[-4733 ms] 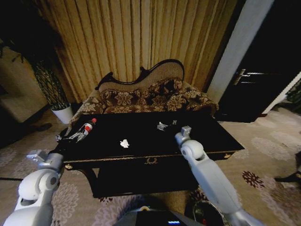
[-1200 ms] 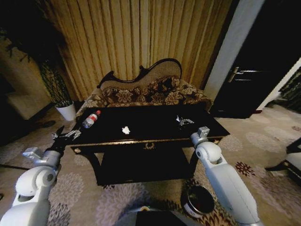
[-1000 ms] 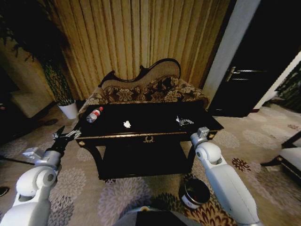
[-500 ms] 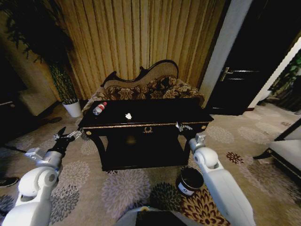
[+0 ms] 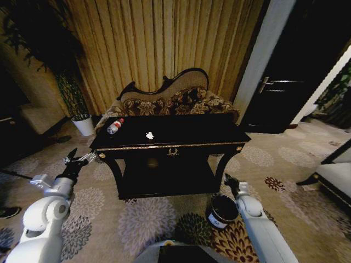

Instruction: Move to the front of the table and place the trash on the table into the trash bin.

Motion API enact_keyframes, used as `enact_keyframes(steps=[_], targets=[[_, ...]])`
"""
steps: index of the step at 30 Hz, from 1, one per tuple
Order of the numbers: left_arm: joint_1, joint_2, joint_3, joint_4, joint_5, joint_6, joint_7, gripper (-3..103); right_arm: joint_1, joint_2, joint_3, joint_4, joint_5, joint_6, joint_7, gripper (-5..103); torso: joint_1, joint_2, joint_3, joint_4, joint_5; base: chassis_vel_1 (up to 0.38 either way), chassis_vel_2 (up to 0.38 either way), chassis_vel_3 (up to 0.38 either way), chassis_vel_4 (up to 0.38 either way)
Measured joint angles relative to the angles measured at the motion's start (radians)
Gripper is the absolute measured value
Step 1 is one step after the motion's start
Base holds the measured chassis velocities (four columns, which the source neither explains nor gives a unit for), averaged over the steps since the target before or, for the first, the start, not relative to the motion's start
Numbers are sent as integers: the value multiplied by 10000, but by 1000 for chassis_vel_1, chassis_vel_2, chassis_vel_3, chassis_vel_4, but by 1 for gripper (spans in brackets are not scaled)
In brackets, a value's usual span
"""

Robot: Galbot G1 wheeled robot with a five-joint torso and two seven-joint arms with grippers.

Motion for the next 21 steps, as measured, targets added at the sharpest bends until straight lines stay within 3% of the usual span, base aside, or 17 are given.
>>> enact_keyframes(steps=[4, 12, 20, 21], targets=[[52, -7, -12, 20, 2, -34, 0, 100, 142, 70, 31, -653, -233, 90, -1, 1, 1, 0, 0, 2, -3, 0, 0, 0, 0], [29, -127, 3, 26, 27, -4, 0, 100, 598, 704, 2, -2264, -1631, 504, -1, -1, 0, 0, 0, 2, -1, 0, 0, 0, 0], [100, -116, 25, -56, 31, 23, 2, 100, 525, 1133, -64, -2229, -2118, 516, -1, 29, 0, 0, 0, 3, -3, 0, 0, 0, 0], [100, -116, 25, -56, 31, 23, 2, 100, 525, 1133, -64, -2229, -2118, 516, -1, 29, 0, 0, 0, 3, -3, 0, 0, 0, 0]])
